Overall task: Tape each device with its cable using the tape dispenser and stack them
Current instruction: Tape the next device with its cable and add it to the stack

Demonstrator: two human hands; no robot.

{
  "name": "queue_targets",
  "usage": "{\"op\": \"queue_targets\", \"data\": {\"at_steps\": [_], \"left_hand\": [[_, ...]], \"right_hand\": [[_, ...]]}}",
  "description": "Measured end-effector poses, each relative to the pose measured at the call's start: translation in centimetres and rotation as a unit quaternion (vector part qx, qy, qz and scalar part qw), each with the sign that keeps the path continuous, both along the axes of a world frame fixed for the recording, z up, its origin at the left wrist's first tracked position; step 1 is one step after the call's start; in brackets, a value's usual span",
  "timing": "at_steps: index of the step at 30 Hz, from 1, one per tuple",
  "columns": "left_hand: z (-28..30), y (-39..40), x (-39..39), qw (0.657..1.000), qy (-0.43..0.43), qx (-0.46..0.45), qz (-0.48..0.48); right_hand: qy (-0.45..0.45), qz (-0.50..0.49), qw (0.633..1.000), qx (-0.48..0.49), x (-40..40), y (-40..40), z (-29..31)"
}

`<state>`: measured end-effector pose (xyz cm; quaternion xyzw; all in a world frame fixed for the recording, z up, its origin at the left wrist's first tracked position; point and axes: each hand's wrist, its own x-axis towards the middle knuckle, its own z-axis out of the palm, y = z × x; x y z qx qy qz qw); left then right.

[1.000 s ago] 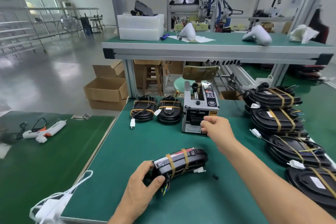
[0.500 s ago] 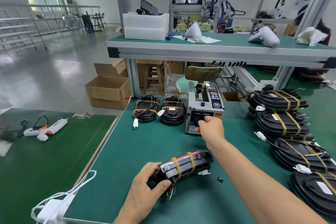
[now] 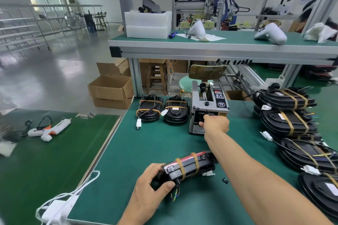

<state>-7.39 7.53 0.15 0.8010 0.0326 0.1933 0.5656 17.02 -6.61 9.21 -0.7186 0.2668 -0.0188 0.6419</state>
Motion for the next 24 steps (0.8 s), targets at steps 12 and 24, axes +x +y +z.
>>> {"op": "queue_targets", "data": {"at_steps": [12,24], "left_hand": [[0.0,0.0,-0.1,1.000,0.006,0.006,0.001],[-0.1,-0.2,-0.1,1.000,0.002,0.025,0.010]], "right_hand": [[-0.046,0.112,0.992,0.035,-3.8,-2.3,1.1],[-0.242,0.326,0.911,-0.078,-21.2,-4.1,-1.5]]}}
